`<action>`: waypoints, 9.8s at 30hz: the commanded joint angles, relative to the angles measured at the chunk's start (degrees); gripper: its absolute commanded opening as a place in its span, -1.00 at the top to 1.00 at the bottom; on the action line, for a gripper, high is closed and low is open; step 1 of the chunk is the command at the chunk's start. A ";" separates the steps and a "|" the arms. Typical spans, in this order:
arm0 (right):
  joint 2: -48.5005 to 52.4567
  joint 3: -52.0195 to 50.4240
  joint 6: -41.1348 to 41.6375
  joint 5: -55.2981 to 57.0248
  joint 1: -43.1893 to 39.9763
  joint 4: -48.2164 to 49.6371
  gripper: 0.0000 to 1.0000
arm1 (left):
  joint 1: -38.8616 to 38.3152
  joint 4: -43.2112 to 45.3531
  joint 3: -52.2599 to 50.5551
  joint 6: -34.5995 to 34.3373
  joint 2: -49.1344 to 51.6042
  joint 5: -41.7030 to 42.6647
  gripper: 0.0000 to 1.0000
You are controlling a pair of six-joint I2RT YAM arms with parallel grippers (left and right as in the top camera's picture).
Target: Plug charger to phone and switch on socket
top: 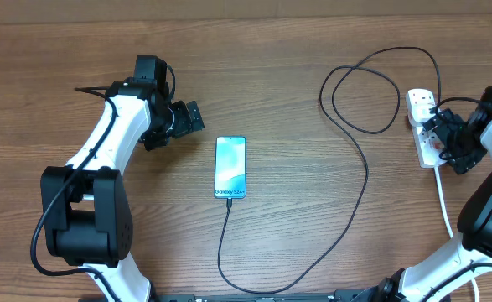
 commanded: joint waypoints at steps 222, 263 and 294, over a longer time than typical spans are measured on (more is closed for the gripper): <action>-11.69 2.58 -3.89 1.66 8.31 -15.54 -1.00 | -6.56 23.89 -32.09 0.20 -34.49 -2.93 -0.99; -11.69 2.58 -3.89 1.66 8.31 -15.54 -1.00 | -5.51 66.47 -79.82 9.64 -71.32 -13.84 -0.99; -11.69 2.58 -3.89 1.66 8.31 -15.54 -1.00 | -1.03 44.72 -79.82 27.26 -108.98 -15.72 -0.99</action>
